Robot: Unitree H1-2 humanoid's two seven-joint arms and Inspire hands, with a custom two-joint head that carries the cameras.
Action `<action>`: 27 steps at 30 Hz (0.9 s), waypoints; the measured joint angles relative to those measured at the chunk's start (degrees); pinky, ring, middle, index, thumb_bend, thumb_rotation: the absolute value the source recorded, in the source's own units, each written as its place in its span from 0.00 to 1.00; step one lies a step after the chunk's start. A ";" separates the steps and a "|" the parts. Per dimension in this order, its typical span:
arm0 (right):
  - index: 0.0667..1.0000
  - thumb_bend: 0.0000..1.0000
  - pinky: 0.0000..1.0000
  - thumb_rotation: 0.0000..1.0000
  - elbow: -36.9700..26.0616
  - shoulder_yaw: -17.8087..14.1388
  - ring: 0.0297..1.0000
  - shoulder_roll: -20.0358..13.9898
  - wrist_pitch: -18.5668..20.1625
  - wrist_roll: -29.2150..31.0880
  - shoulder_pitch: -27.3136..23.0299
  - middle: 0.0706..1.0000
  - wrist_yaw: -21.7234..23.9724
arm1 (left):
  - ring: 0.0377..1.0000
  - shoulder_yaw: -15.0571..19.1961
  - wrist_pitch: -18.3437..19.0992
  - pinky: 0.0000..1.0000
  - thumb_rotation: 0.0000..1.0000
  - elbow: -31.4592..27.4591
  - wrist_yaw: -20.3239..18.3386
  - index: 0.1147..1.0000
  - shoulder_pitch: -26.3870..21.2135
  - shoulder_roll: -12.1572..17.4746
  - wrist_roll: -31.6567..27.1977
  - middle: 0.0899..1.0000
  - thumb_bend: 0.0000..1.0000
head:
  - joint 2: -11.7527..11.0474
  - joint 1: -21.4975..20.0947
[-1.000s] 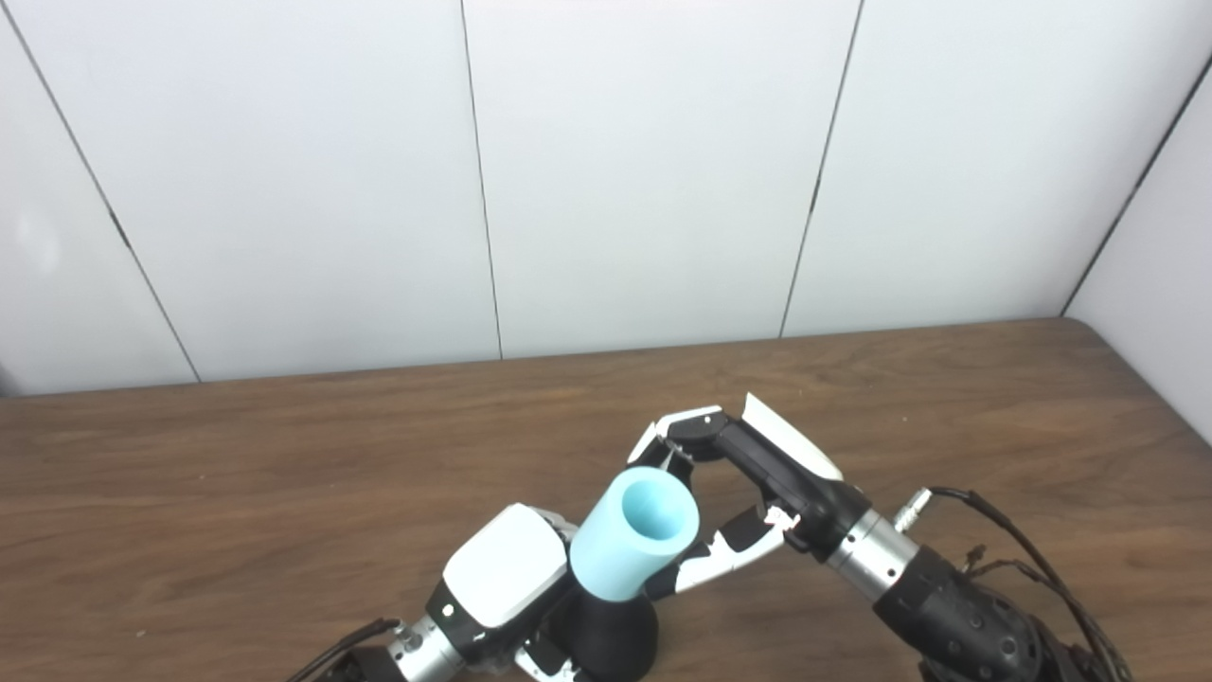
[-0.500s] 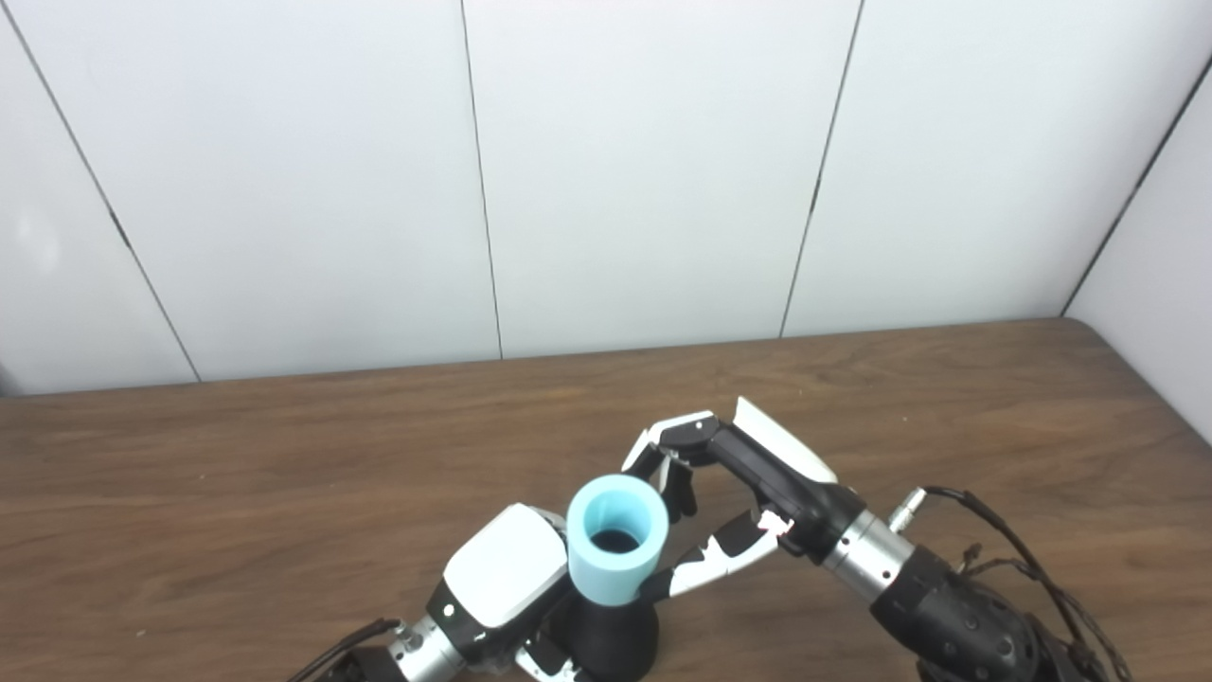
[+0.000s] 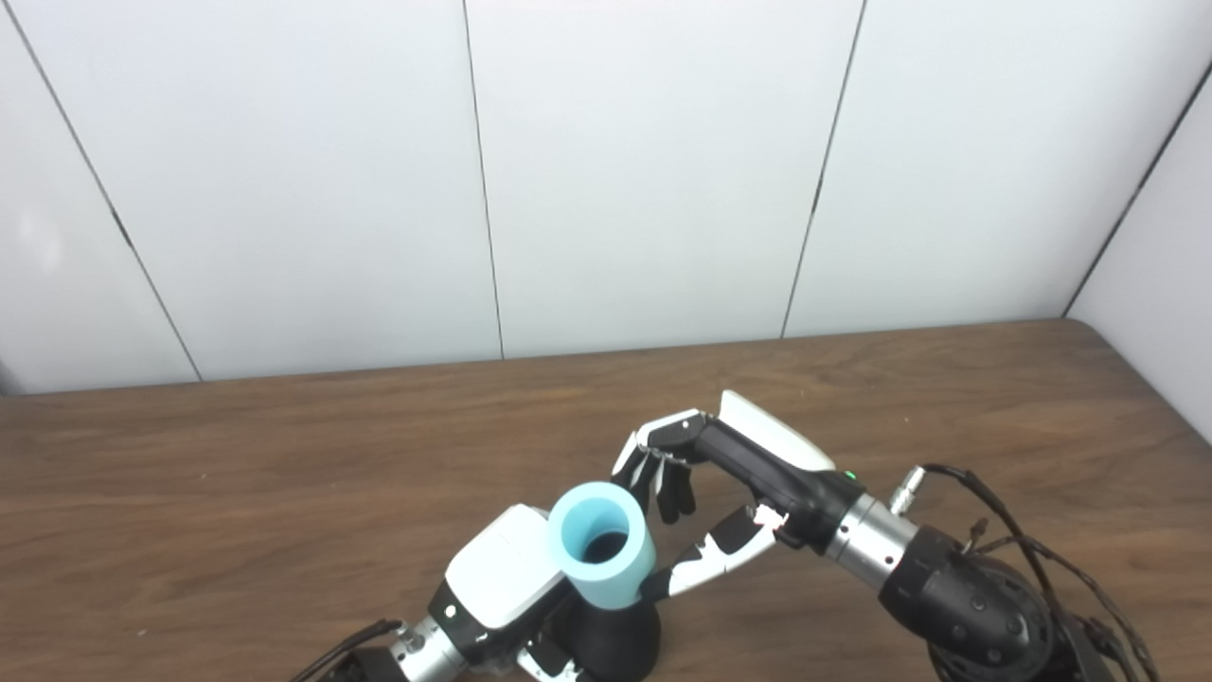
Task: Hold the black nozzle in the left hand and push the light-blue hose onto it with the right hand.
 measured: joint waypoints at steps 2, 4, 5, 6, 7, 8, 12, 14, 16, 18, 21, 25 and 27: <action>0.47 0.53 0.28 0.00 0.00 0.03 0.32 0.00 0.11 -0.18 0.00 0.41 0.03 | 0.37 -0.03 0.00 0.31 0.00 0.00 0.01 0.44 -0.01 0.00 0.01 0.40 0.50 | -0.09 -0.09; 0.47 0.52 0.27 0.00 0.00 0.04 0.31 0.01 0.44 -0.38 0.00 0.40 0.03 | 0.36 -0.10 0.02 0.30 0.00 0.01 0.08 0.46 -0.02 0.00 0.12 0.40 0.50 | -0.09 -0.09; 0.48 0.52 0.25 0.00 0.00 0.04 0.30 0.01 0.57 -0.46 0.00 0.40 0.05 | 0.35 -0.12 0.02 0.30 0.00 0.01 0.12 0.45 -0.03 0.01 0.16 0.40 0.50 | -0.09 -0.09; 0.48 0.52 0.24 0.00 0.00 0.03 0.29 0.01 0.64 -0.51 0.01 0.39 0.06 | 0.35 -0.13 0.02 0.30 0.00 0.00 0.14 0.45 -0.03 0.01 0.19 0.40 0.50 | -0.17 -0.09; 0.48 0.52 0.24 0.00 0.01 0.02 0.29 0.01 0.70 -0.51 0.02 0.39 0.06 | 0.35 -0.13 0.02 0.29 0.00 0.00 0.13 0.45 -0.03 0.01 0.19 0.40 0.50 | -0.18 -0.09; 0.48 0.52 0.22 0.00 0.01 -0.01 0.28 0.02 0.85 -0.51 0.05 0.39 0.06 | 0.34 -0.13 0.02 0.29 0.00 0.00 0.13 0.45 -0.03 0.01 0.18 0.40 0.50 | -0.18 -0.17; 0.52 0.76 0.35 0.16 -0.09 -0.21 0.45 0.16 3.21 -0.67 0.54 0.54 0.13 | 0.35 -0.12 0.01 0.30 0.00 0.01 0.13 0.45 -0.03 0.01 0.18 0.40 0.50 | -0.26 -0.18; 0.68 0.95 0.56 0.31 -0.52 -0.04 0.65 -0.09 6.11 -1.42 0.64 0.69 1.26 | 0.35 -0.12 0.02 0.30 0.00 0.00 0.12 0.45 -0.03 0.01 0.18 0.40 0.50 | -0.26 -0.26; 0.86 0.99 0.74 0.36 -1.27 0.77 0.83 -1.09 9.47 -2.47 0.53 0.87 3.27 | 0.37 -0.13 0.01 0.31 0.00 0.00 0.11 0.45 -0.04 0.01 0.18 0.40 0.50 | -0.26 -0.26; 0.94 1.00 0.82 0.38 -2.00 1.28 0.92 -2.19 12.17 -3.34 0.43 0.95 5.23 | 0.37 -0.13 0.00 0.31 0.00 0.00 0.11 0.44 -0.04 0.01 0.18 0.41 0.50 | -0.26 -0.26; 1.00 1.00 0.90 0.39 -2.13 0.69 1.00 -2.00 13.53 -4.09 0.39 1.00 6.56 | 0.38 -0.12 0.00 0.32 0.00 0.01 0.11 0.45 -0.02 0.01 0.15 0.41 0.50 | -0.18 -0.26; 1.00 1.00 0.90 0.38 -2.22 0.54 1.00 -1.46 13.53 -4.99 0.39 1.00 7.40 | 0.36 -0.15 0.00 0.30 0.00 0.01 0.11 0.45 -0.04 0.01 0.16 0.40 0.50 | -0.18 -0.26; 1.00 1.00 0.90 0.38 -2.23 0.52 1.00 -1.38 13.53 -5.51 0.39 1.00 7.77 | 0.37 -0.16 0.00 0.31 0.00 0.01 0.11 0.45 -0.04 0.01 0.16 0.39 0.50 | -0.18 -0.26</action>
